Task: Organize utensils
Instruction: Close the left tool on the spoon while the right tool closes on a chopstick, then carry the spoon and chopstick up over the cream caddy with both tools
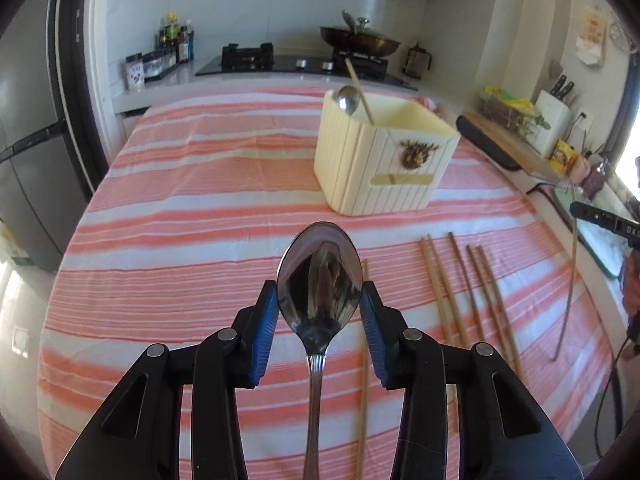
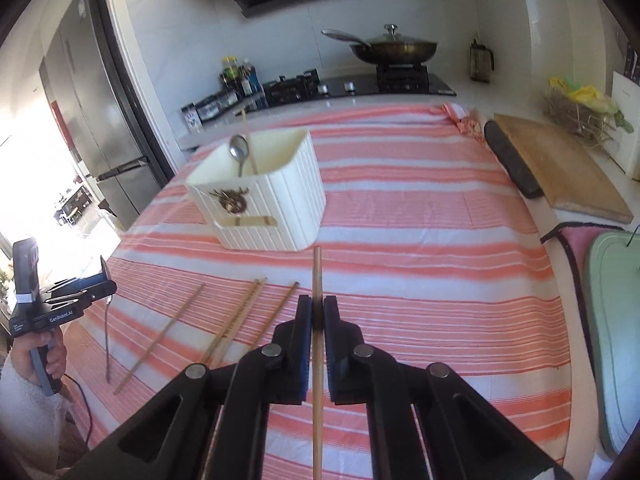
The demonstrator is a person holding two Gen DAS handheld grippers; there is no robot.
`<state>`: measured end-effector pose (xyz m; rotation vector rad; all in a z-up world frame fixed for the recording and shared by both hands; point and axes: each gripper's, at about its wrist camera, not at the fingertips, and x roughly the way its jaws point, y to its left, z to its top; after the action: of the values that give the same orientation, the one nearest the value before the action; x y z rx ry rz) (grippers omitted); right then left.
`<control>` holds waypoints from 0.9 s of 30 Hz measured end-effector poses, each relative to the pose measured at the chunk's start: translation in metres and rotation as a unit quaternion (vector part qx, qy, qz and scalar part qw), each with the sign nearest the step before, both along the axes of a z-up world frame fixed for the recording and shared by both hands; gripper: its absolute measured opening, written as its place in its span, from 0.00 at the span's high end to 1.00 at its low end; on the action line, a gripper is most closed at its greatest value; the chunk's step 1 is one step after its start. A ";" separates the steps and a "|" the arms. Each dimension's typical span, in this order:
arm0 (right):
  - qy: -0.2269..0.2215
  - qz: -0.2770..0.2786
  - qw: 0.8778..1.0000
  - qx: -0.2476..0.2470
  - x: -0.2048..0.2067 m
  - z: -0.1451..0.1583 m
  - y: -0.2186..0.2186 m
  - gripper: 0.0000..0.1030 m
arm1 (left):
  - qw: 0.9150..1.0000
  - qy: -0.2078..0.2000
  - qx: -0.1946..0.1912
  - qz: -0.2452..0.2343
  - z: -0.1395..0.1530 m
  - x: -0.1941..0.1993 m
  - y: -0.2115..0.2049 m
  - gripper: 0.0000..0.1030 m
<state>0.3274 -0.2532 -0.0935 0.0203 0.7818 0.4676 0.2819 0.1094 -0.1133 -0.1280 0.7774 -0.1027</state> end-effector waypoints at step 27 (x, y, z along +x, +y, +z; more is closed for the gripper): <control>-0.158 0.028 0.987 0.004 -0.018 0.118 0.026 0.94 | 0.990 -0.098 -0.077 -0.059 0.131 0.002 0.007 0.60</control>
<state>0.3094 -0.2277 0.0241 -0.0675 0.4701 0.5123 0.2839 0.1164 0.0178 -0.2159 0.5798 -0.2832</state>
